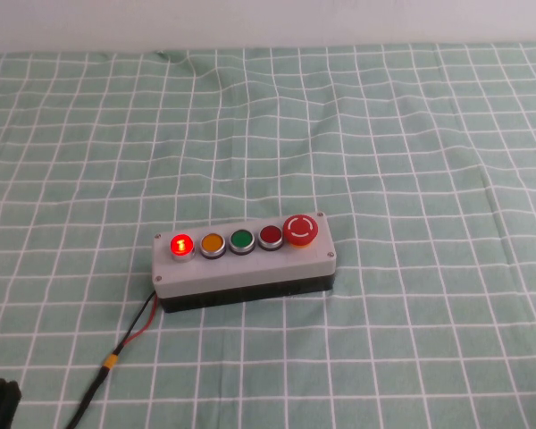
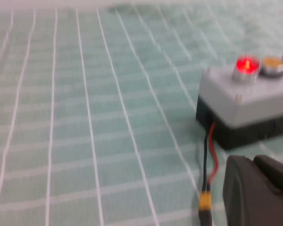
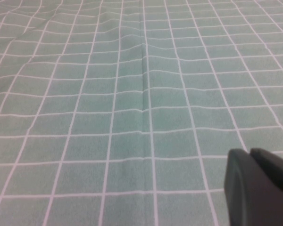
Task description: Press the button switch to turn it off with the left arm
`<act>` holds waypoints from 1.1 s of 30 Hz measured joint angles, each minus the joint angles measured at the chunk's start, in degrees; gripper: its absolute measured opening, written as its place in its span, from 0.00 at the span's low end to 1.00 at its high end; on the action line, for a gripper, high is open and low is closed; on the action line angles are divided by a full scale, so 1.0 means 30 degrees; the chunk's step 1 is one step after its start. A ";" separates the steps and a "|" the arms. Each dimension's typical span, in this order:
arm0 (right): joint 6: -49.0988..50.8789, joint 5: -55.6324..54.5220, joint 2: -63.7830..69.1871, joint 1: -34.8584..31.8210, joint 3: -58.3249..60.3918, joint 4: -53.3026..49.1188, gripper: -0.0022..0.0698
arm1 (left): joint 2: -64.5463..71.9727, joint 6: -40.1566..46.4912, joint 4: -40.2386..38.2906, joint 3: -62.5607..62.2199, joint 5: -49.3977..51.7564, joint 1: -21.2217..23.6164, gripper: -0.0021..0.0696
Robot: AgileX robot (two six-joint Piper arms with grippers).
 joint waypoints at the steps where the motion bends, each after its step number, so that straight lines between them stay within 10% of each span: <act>1: 0.0000 0.0000 0.0000 0.0000 0.0000 0.0000 0.01 | 0.0000 0.0000 0.0000 0.0000 -0.0593 0.0000 0.03; 17: 0.0000 0.0000 0.0000 0.0000 0.0000 0.0000 0.01 | 0.0000 0.0000 -0.0050 0.0000 -0.6779 0.0000 0.03; 27: 0.0000 0.0000 0.0000 0.0000 0.0000 0.0000 0.01 | 0.0000 -0.1471 -0.2114 0.0000 -1.8151 0.0000 0.03; 33: 0.0000 0.0000 0.0000 0.0000 0.0000 0.0000 0.01 | 0.0000 -0.1754 -0.2557 -0.2935 -1.6875 0.0000 0.03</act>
